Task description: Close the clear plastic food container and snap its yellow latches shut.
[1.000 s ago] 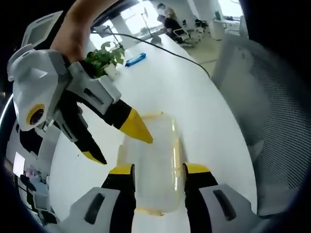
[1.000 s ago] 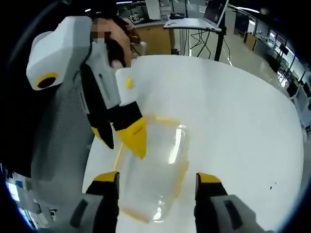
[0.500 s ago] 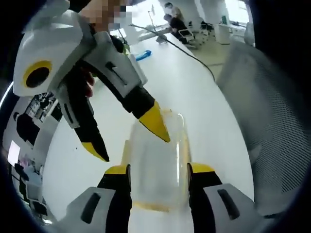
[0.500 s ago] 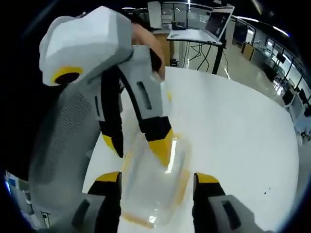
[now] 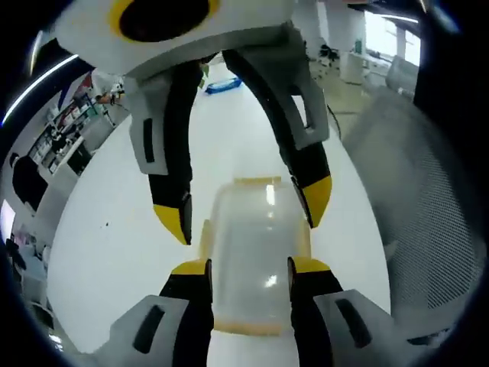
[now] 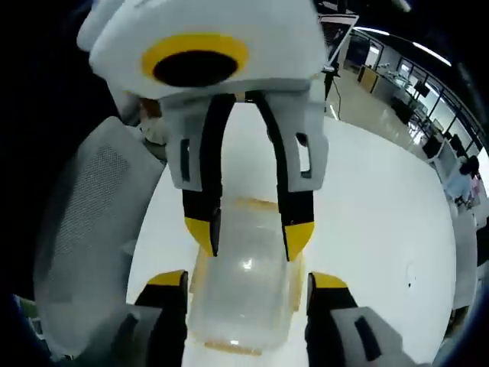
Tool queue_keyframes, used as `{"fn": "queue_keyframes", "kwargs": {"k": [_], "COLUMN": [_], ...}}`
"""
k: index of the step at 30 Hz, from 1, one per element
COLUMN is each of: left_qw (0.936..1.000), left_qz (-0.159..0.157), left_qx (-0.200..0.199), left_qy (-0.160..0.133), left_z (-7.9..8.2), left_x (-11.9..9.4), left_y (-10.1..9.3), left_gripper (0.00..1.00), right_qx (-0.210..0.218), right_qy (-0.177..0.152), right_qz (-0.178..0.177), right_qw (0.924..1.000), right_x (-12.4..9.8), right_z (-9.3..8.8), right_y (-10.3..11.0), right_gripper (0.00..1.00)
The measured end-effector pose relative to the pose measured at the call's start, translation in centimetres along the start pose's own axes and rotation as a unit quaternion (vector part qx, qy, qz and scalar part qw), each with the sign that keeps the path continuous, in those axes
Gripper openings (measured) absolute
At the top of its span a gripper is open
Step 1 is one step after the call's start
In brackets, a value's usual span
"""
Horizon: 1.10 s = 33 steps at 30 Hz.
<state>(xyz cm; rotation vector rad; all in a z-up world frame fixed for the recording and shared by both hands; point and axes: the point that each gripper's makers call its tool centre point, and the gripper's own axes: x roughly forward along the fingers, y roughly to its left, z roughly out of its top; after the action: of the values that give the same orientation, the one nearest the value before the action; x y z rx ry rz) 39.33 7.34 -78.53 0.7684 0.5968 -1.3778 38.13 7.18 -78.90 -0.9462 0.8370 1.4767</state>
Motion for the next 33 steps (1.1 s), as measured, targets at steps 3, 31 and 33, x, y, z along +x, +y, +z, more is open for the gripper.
{"fn": "queue_keyframes", "kwargs": {"k": [3,31,33], "left_qw": [0.9998,0.9763,0.9705], "left_qz": [-0.019,0.124,0.142], "left_qx": [0.001,-0.177,-0.194], "left_qy": [0.005,-0.006,-0.017], "left_z": [-0.3,-1.8,-1.8], "left_x": [0.1,-1.4,-1.6], "left_y": [0.0,3.1,3.3], "left_gripper": [0.34,0.39,0.35], "right_qx": [0.023,0.227,0.238], "right_qy": [-0.009,-0.101,-0.107], "right_qz": [-0.008,-0.158,-0.182], "right_qw": [0.9997,0.9558,0.9479], "right_x": [0.5,-0.3,-0.6], "right_z": [0.3,-0.1,-0.2], "right_y": [-0.1,-2.7,-3.1], "right_gripper": [0.61,0.60,0.60]}}
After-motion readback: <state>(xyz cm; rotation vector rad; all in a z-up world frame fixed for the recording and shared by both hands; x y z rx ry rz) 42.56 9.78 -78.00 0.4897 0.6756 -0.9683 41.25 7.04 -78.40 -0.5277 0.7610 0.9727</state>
